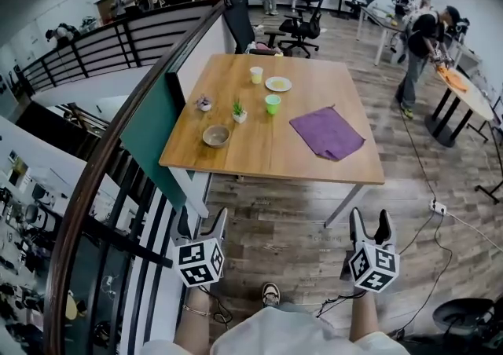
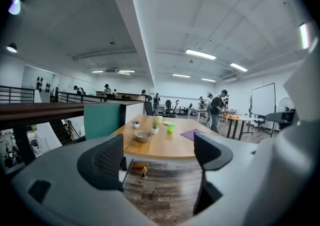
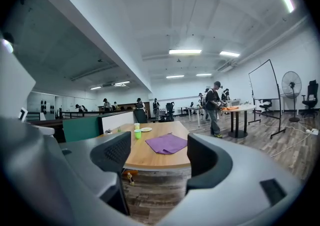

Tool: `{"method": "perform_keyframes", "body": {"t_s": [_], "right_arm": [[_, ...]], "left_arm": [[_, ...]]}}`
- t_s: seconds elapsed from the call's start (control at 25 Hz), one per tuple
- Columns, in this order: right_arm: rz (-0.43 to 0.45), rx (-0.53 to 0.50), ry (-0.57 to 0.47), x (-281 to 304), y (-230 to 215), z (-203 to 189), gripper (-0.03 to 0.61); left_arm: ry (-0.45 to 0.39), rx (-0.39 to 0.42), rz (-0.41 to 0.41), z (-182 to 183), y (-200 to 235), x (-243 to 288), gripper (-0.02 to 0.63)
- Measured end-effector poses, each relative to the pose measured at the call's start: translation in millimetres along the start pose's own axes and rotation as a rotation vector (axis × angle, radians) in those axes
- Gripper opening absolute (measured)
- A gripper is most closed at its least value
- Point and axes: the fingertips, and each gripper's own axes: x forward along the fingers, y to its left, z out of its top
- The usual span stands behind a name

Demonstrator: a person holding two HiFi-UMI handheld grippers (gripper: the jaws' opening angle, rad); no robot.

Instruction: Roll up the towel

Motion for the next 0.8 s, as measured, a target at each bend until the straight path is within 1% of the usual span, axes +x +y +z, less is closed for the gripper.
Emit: {"method": "perform_keyframes", "body": {"t_s": [0.2,0.4,0.6,0.8], "right_arm": [[0.000,0.018,0.002,53,-7,10,0.341],[0.004,0.024,0.006,116,-20,19,0.339],[-0.003,0.029,-0.005,133,-18,20,0.339],[-0.037,0.044,0.022,152,-30,9,0.339]], "left_arm": [[-0.012,0.002,0.006,20,-1,50,0.445],[-0.007,0.003,0.019,32,-7,106,0.438],[0.001,0.004,0.014,32,-1,127,0.430],[0.010,0.016,-0.016,34,-10,160,0.430]]}}
